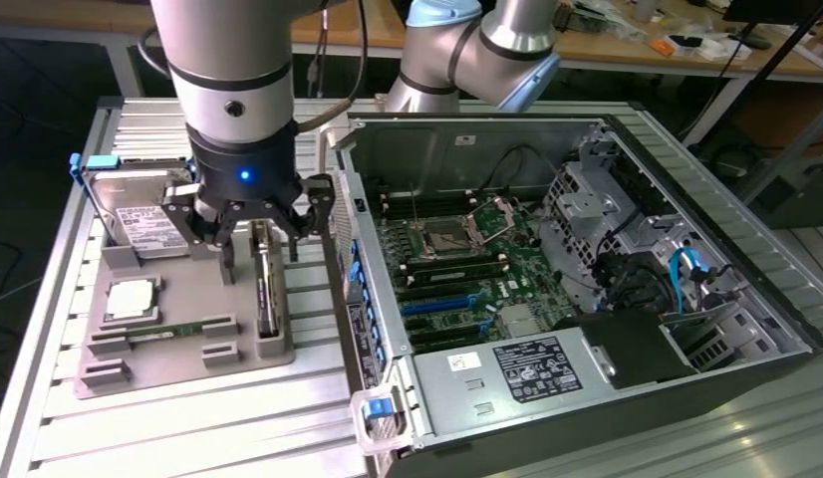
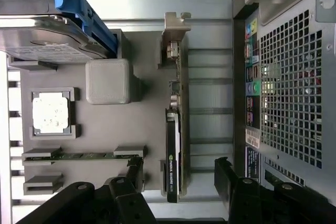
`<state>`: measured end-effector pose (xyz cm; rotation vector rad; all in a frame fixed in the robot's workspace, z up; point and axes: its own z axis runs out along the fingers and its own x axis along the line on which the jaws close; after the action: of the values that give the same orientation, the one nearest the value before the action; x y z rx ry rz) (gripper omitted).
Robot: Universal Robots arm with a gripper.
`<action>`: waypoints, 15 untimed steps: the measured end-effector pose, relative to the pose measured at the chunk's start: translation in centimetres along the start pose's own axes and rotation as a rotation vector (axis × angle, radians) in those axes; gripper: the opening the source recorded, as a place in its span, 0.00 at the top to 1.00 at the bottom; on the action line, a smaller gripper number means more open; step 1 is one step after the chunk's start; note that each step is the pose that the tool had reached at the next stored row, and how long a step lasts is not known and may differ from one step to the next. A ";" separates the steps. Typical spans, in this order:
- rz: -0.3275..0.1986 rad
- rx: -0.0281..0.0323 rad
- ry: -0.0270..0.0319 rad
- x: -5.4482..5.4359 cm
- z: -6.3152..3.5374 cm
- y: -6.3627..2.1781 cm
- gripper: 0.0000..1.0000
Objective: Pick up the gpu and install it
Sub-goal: 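Pick up the gpu and move the gpu toward the slot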
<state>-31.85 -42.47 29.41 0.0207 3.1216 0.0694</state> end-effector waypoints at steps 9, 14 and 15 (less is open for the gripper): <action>0.000 0.0000 -0.0001 0.0 1.68 -0.39 0.34; 0.000 0.0000 -0.0001 0.0 2.99 -0.63 0.34; 0.000 0.0000 0.0000 0.0 3.20 -0.66 0.34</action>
<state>-31.79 -42.99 26.18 0.0207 3.1216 0.0694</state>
